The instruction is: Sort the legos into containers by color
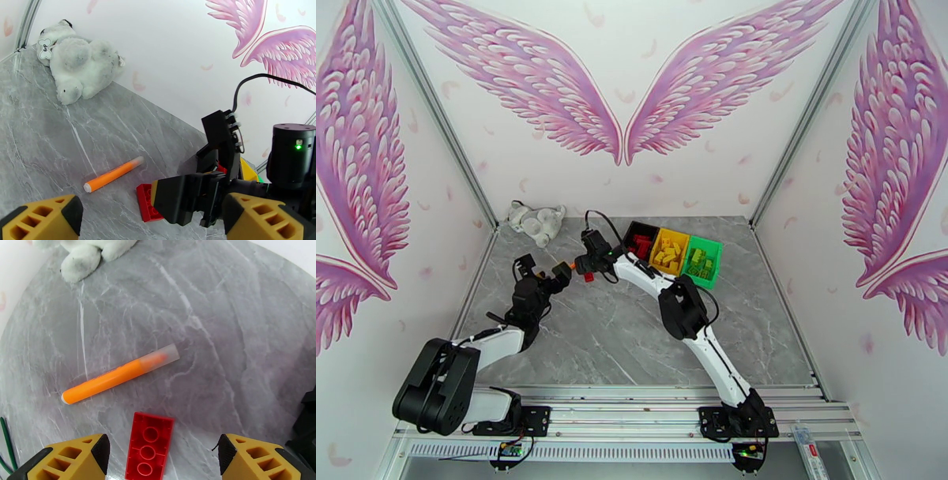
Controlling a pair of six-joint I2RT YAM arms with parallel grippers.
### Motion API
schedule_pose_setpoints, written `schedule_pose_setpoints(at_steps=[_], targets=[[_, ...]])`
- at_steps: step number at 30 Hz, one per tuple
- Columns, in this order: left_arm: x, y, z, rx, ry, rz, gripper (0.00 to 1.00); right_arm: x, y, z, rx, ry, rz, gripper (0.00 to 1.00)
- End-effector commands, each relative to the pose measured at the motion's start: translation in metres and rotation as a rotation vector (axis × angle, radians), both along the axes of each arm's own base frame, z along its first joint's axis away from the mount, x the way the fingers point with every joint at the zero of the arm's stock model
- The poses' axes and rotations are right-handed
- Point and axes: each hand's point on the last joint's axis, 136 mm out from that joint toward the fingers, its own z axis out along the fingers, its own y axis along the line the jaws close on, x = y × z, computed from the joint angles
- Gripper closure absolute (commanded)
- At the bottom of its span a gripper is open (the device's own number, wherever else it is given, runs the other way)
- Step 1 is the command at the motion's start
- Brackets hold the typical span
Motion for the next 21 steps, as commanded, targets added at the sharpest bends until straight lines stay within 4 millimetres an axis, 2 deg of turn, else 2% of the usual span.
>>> schedule_pose_setpoints(at_steps=[1,5,13,21], targets=[[-0.007,0.007,-0.002,0.011,0.010,0.018,0.01,-0.006,0.009,-0.016,-0.002,0.045,-0.001,0.24],[-0.012,0.010,0.000,0.012,0.005,0.023,0.01,-0.006,0.008,-0.025,-0.009,0.057,-0.011,0.27],[-0.013,0.011,-0.002,0.020,0.012,0.027,0.01,-0.008,0.008,-0.038,-0.030,0.078,-0.016,0.39],[-0.002,0.004,-0.013,0.017,0.037,0.003,0.01,-0.009,0.005,-0.039,-0.052,0.081,-0.020,0.57]])
